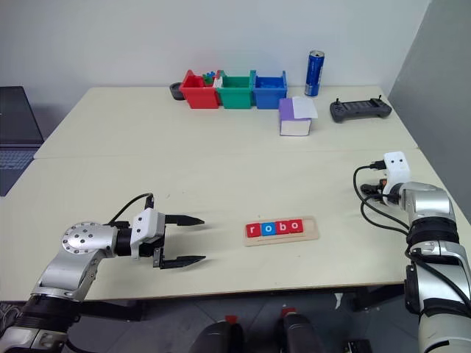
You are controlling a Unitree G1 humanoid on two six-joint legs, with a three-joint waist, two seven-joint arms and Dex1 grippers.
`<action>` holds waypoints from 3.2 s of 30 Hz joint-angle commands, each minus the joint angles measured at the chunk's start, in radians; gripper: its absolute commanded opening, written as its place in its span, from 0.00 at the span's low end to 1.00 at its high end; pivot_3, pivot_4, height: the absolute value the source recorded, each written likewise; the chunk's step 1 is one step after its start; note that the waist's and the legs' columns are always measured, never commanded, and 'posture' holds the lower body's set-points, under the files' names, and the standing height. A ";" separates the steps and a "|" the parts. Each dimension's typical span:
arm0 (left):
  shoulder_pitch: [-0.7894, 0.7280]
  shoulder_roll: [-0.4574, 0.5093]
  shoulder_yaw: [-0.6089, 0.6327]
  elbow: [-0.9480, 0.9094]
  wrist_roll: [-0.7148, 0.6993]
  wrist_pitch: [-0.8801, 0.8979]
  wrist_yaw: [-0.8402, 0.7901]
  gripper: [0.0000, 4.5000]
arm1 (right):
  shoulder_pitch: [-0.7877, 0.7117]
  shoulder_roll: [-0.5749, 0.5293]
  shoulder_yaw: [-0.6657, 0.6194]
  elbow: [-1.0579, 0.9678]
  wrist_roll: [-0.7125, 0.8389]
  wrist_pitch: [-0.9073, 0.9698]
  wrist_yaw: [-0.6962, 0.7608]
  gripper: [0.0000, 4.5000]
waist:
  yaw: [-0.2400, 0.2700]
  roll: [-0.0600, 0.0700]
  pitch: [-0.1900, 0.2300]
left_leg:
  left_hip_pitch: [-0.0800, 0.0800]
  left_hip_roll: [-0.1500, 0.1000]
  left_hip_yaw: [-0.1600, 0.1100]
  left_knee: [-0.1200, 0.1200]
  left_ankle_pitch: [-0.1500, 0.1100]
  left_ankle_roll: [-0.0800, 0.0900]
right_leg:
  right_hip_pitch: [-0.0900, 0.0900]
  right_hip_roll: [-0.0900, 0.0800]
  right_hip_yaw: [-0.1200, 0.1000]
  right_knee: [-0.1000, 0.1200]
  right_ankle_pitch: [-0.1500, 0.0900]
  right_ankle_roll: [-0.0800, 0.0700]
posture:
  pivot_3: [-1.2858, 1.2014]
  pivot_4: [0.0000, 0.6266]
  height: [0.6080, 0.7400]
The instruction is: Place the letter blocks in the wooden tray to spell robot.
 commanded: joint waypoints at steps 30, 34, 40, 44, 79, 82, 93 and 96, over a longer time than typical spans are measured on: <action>-0.167 -0.047 -0.045 0.161 0.021 -0.080 -0.090 1.00 | 0.327 -0.212 -0.134 -0.998 0.175 0.589 0.034 0.98 | 0.000 -0.001 -0.001 | -0.003 0.000 -0.001 0.000 0.000 0.001 | -0.002 0.000 -0.001 -0.001 0.001 0.002 | 0.52 0.24 1.00; -0.156 -0.044 -0.039 0.129 0.005 -0.064 -0.092 1.00 | 0.521 -0.511 0.002 -0.849 0.125 -0.116 0.492 0.98 | 0.002 -0.002 -0.001 | -0.002 0.000 -0.003 -0.003 -0.001 0.002 | -0.001 0.001 -0.002 -0.006 0.001 0.002 | 0.52 0.24 1.00; -0.124 -0.021 -0.022 0.108 0.006 -0.061 -0.085 1.00 | 0.222 -0.486 0.231 -0.191 -0.023 -0.848 0.833 0.98 | -0.016 -0.003 0.000 | 0.000 0.000 0.001 0.000 -0.001 0.002 | 0.001 0.002 0.001 -0.006 0.002 0.005 | 0.52 0.24 1.00; -0.090 -0.005 -0.004 0.062 0.000 -0.039 -0.066 1.00 | -0.008 -0.404 0.327 0.132 -0.108 -1.119 0.956 0.98 | -0.021 -0.004 0.000 | 0.004 0.001 0.003 0.000 -0.001 0.002 | 0.001 0.002 0.003 -0.001 0.002 0.004 | 0.52 0.24 1.00; 0.029 0.056 0.073 -0.091 -0.021 0.051 0.016 1.00 | -0.249 -0.253 0.550 0.320 -0.140 -1.208 1.051 0.32 | -0.004 -0.005 0.000 | 0.016 0.001 0.009 -0.001 -0.001 0.001 | 0.009 0.000 0.007 0.001 0.001 -0.001 | 0.52 0.24 1.00; 0.015 0.050 0.066 -0.090 -0.019 0.058 0.017 1.00 | -0.167 -0.295 0.527 -0.045 0.041 -0.965 1.051 0.32 | -0.001 -0.004 0.000 | 0.012 0.002 0.009 -0.002 -0.001 0.001 | 0.004 0.000 0.007 0.003 0.000 -0.002 | 0.52 0.24 1.00; -0.033 0.015 0.033 -0.058 -0.006 0.047 0.015 1.00 | -0.110 -0.220 0.578 -0.533 -0.137 -0.414 0.948 0.32 | 0.006 -0.004 0.000 | 0.008 0.001 0.009 0.000 -0.001 0.001 | 0.002 -0.001 0.006 0.001 0.000 -0.002 | 0.52 0.24 1.00; -0.029 0.011 0.034 -0.058 -0.005 0.042 0.015 1.00 | -0.093 -0.222 0.600 -0.551 -0.177 -0.417 0.965 0.32 | 0.005 -0.004 0.000 | 0.007 0.001 0.009 0.000 -0.001 0.001 | 0.001 -0.001 0.006 0.001 0.000 -0.002 | 0.52 0.24 1.00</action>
